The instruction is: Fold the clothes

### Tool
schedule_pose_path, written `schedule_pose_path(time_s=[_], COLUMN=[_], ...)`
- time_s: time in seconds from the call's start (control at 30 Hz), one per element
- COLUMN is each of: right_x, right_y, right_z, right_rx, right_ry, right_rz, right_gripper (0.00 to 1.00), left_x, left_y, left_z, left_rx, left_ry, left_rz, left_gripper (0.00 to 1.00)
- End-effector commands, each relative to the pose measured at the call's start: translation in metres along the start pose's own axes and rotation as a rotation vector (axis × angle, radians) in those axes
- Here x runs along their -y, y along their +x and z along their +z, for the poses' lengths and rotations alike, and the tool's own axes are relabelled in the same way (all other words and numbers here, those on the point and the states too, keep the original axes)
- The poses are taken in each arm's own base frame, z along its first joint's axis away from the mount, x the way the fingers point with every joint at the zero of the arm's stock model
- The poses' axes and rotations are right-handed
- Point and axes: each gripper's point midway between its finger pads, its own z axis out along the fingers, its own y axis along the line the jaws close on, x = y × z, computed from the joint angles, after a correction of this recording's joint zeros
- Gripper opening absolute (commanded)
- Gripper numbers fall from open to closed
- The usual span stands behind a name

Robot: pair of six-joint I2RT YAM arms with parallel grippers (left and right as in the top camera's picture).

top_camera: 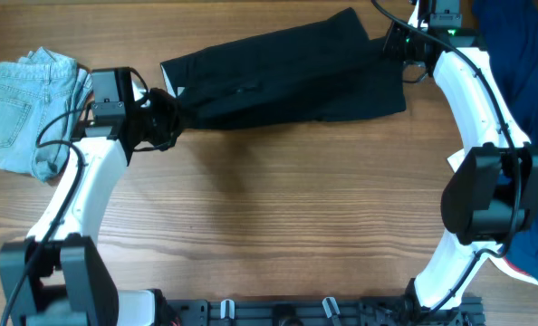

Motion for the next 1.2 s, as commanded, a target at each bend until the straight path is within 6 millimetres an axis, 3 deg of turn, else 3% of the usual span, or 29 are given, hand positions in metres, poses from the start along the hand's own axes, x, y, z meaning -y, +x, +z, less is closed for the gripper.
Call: schedule_pose_path(time_s=[0.0,0.1,0.23,0.3,0.43,0.5,0.73,0.87,0.97,1.17], right_x=[0.012,0.012,0.013,0.012,0.008,0.003,-0.005,-0.006,-0.009,-0.018], right_y=[-0.009,-0.009,-0.002,-0.003,-0.003,-0.004,-0.013,-0.014,-0.005,-0.007], right_z=[0.002,0.003,0.003,0.003,0.003,0.003,0.004,0.011,0.024,0.035], right_rx=[0.025,0.023,-0.003,-0.001,0.003,0.012,0.053,0.061,0.028,0.051], right_ry=[0.046,0.046,0.050,0.049,0.042,0.034,0.016,0.012,-0.011,-0.029], right_rz=[-0.009,-0.010,-0.010,-0.010,-0.017,-0.023,-0.029,-0.029,-0.032,-0.044], right_gripper=[0.04,0.04,0.04,0.04,0.04,0.04,0.04,0.04,0.05,0.06], left_x=[0.026,0.041,-0.010,-0.025,-0.046,-0.047,-0.032,-0.010,-0.009,-0.009], left_y=[0.011,0.024,0.047,0.040,0.000,-0.016,-0.067,-0.087,-0.094,-0.105], left_z=[-0.034,-0.066,-0.080,-0.081,-0.086,-0.077,-0.015,-0.004,0.005,0.020], left_rx=[0.012,0.048,0.045,0.093,0.311,0.352,0.395,0.447,0.454,0.469], left_ry=[0.090,0.139,-0.071,-0.140,-0.267,-0.284,-0.200,-0.102,-0.087,-0.067], left_rz=[0.000,0.039,-0.037,-0.056,-0.047,-0.042,-0.010,0.029,0.034,0.043], left_gripper=[0.04,0.04,0.04,0.04,0.04,0.04,0.04,0.04,0.04,0.06])
